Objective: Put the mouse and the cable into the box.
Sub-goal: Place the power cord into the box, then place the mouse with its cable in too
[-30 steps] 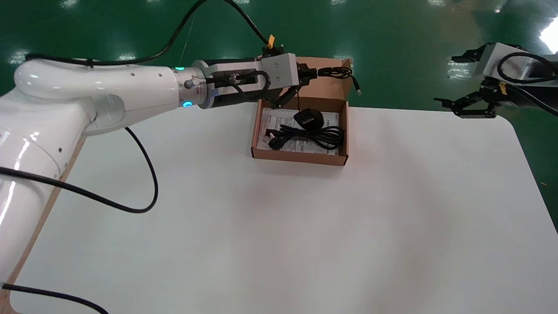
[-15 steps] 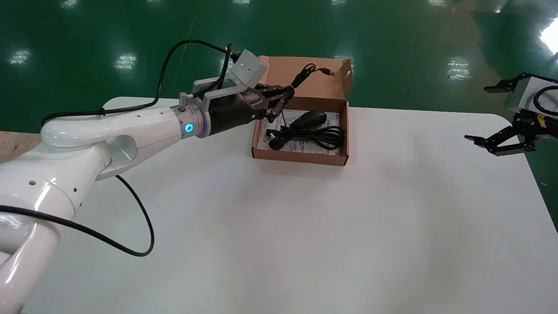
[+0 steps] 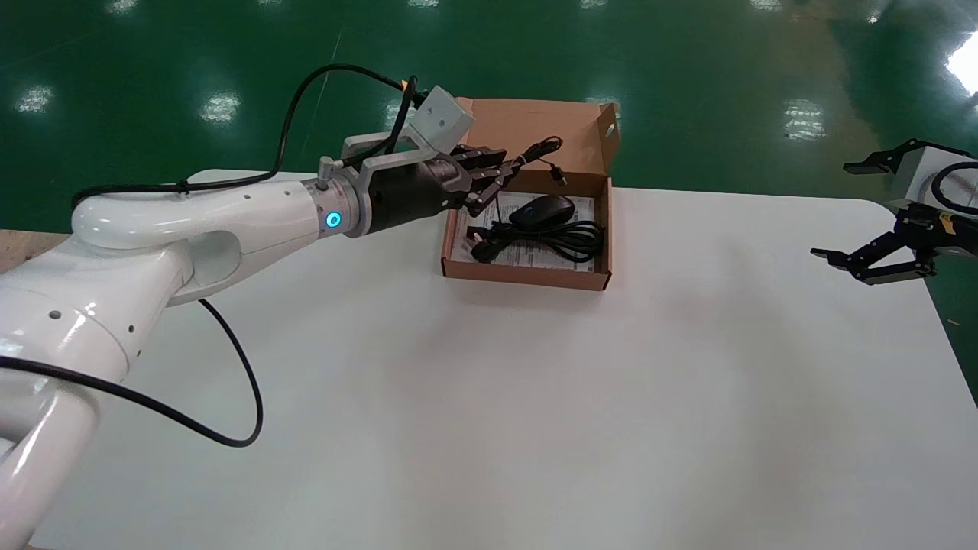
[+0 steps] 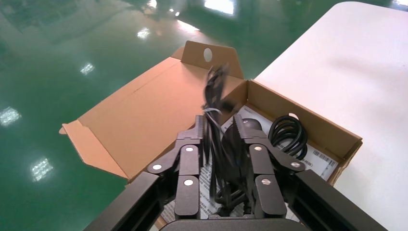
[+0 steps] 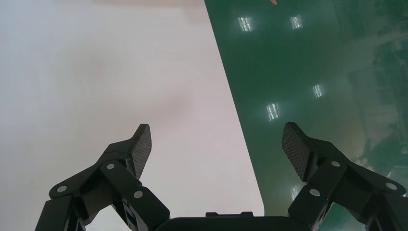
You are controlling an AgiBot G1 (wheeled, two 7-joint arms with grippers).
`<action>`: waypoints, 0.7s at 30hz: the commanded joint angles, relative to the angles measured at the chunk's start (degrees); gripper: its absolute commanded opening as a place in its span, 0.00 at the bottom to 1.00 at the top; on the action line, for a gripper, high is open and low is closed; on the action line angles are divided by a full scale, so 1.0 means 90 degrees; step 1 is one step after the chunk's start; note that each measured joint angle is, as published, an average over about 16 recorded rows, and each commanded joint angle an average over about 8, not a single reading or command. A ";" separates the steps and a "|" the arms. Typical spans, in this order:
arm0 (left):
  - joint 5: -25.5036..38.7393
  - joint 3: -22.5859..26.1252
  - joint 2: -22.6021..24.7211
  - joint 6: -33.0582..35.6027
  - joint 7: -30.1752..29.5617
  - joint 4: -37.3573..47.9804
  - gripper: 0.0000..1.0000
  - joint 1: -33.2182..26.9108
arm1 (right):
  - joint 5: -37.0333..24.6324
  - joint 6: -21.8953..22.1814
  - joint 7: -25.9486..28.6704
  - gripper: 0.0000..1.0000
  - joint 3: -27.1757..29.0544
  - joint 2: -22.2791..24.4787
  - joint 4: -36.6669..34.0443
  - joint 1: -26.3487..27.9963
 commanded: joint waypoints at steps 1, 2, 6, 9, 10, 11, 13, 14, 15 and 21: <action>0.0011 -0.0019 0.0003 0.0013 0.0010 0.0009 1.00 -0.0008 | -0.0003 0.0011 -0.0004 1.00 -0.0001 -0.0011 -0.0003 0.0003; 0.0013 -0.0025 -0.0004 0.0021 0.0013 0.0009 1.00 -0.0009 | 0.0000 0.0015 0.0000 1.00 0.0000 -0.0013 0.0003 0.0000; 0.0008 -0.0058 -0.0032 0.0057 0.0007 -0.0017 1.00 0.0005 | 0.0050 0.0011 0.0053 1.00 0.0016 -0.0010 0.0082 -0.0047; -0.0039 -0.0119 -0.0136 0.0155 -0.0045 -0.0158 1.00 0.0080 | 0.0183 -0.0031 0.0198 1.00 0.0058 0.0023 0.0279 -0.0174; -0.0063 -0.0151 -0.0185 0.0205 -0.0074 -0.0231 1.00 0.0119 | 0.0249 -0.0051 0.0269 1.00 0.0079 0.0040 0.0376 -0.0238; -0.0091 -0.0187 -0.0249 0.0265 -0.0106 -0.0317 1.00 0.0164 | 0.0322 -0.0074 0.0349 1.00 0.0103 0.0058 0.0483 -0.0308; -0.0157 -0.0272 -0.0396 0.0406 -0.0183 -0.0519 1.00 0.0270 | 0.0492 -0.0126 0.0534 1.00 0.0157 0.0101 0.0733 -0.0471; -0.0193 -0.0318 -0.0478 0.0483 -0.0226 -0.0631 1.00 0.0328 | 0.0586 -0.0155 0.0637 1.00 0.0187 0.0125 0.0872 -0.0562; -0.0229 -0.0363 -0.0557 0.0558 -0.0267 -0.0739 1.00 0.0384 | 0.0677 -0.0183 0.0736 1.00 0.0216 0.0148 0.1005 -0.0649; -0.0444 -0.0639 -0.1040 0.1016 -0.0518 -0.1399 1.00 0.0729 | 0.1234 -0.0353 0.1342 1.00 0.0394 0.0288 0.1824 -0.1184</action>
